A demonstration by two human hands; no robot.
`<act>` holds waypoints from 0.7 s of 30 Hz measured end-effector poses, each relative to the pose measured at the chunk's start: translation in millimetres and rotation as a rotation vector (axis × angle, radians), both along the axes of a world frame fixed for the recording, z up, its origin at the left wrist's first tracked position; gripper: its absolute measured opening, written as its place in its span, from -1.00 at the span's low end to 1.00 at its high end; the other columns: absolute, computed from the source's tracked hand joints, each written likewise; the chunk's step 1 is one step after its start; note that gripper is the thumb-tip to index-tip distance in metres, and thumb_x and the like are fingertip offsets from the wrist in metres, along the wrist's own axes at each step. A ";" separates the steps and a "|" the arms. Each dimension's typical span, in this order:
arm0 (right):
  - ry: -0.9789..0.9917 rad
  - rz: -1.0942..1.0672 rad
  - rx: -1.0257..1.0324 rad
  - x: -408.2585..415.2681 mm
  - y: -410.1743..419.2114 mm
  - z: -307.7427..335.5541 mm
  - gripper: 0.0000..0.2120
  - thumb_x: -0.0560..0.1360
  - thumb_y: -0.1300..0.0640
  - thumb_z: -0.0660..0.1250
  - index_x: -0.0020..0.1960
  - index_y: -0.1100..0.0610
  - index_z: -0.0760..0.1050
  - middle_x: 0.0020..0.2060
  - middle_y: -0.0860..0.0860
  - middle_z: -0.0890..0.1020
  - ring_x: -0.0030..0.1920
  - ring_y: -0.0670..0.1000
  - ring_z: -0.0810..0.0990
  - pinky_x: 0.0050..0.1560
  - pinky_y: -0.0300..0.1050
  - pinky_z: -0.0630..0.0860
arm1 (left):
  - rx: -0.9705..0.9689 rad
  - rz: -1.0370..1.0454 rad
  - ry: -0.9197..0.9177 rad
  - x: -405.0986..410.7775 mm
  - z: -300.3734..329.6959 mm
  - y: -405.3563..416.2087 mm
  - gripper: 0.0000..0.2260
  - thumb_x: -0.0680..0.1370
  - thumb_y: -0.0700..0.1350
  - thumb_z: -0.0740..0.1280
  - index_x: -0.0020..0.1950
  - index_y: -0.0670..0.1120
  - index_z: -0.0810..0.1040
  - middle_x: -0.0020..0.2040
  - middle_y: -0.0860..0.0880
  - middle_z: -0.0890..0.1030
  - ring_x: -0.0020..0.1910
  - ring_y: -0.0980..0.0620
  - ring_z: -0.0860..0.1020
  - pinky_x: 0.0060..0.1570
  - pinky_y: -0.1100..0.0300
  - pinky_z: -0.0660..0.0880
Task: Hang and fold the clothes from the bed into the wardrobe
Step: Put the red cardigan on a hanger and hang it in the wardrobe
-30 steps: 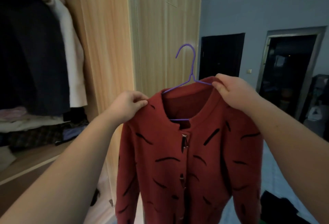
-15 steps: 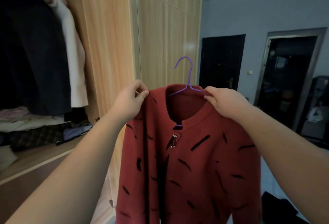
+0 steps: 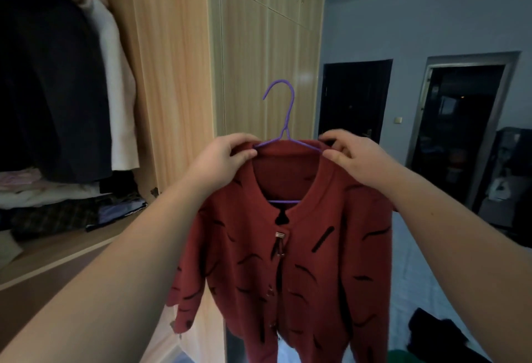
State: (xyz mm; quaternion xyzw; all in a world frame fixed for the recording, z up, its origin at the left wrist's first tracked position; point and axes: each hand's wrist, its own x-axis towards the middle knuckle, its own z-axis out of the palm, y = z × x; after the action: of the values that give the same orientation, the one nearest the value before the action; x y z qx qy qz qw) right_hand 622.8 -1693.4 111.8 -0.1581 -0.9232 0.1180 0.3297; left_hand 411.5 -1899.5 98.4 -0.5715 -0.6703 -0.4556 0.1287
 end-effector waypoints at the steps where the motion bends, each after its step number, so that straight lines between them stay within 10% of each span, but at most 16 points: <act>1: 0.051 -0.021 -0.005 4.5 2.5 -3.3 -0.59 0.61 -0.04 0.27 0.42 0.00 0.38 0.09 -0.09 0.58 -0.03 -0.13 0.57 0.00 -0.41 0.40 | 0.013 0.041 0.008 1.8 3.2 0.0 -0.84 0.57 -0.17 0.38 0.14 -0.05 0.64 -0.02 0.10 0.63 -0.04 0.29 0.51 0.02 0.47 0.39; 7: -0.069 -0.222 0.215 22.4 4.7 -50.3 -0.17 0.48 -0.18 0.39 0.58 -0.11 0.00 0.47 0.01 0.26 0.44 0.10 0.29 0.39 0.18 0.37 | 0.049 0.205 -0.030 4.6 14.5 -3.0 -0.83 0.57 -0.06 0.37 0.13 -0.05 0.64 -0.02 0.07 0.63 0.05 0.04 0.58 0.09 0.21 0.43; 12: -0.027 -0.133 0.162 26.2 7.2 -48.1 -0.22 0.54 -0.01 0.40 0.61 -0.11 0.03 0.22 -0.01 0.38 0.20 0.01 0.36 0.32 -0.13 0.31 | 0.017 0.234 -0.034 10.7 24.6 -19.8 -0.84 0.57 -0.05 0.37 0.13 0.01 0.66 -0.04 0.09 0.62 0.06 0.07 0.57 0.06 0.24 0.40; 17: 0.116 0.031 -0.148 36.8 -0.7 -28.3 -0.67 0.64 0.22 0.23 0.35 -0.01 0.53 0.09 -0.09 0.63 0.11 -0.10 0.56 0.03 -0.52 0.36 | -0.008 0.323 0.011 11.3 30.3 -43.4 -0.82 0.55 0.10 0.35 0.12 0.15 0.65 0.05 0.11 0.68 0.11 0.07 0.60 0.16 0.08 0.51; 21: 0.299 0.072 -0.432 41.6 -1.6 -2.2 -0.73 0.68 0.25 0.12 0.04 0.10 0.60 -0.12 0.07 0.67 -0.12 0.00 0.60 -0.15 -0.34 0.52 | 0.044 0.327 0.049 14.2 35.0 -60.9 -0.82 0.55 0.10 0.36 0.10 0.10 0.66 0.01 0.09 0.70 0.06 0.06 0.61 0.11 0.11 0.51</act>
State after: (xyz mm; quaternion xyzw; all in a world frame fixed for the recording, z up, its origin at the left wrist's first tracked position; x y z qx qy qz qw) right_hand 664.3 -1695.1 109.7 -0.1729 -0.8226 0.3462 0.4167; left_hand 425.7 -1960.4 133.4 -0.4631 -0.7408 -0.4288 0.2298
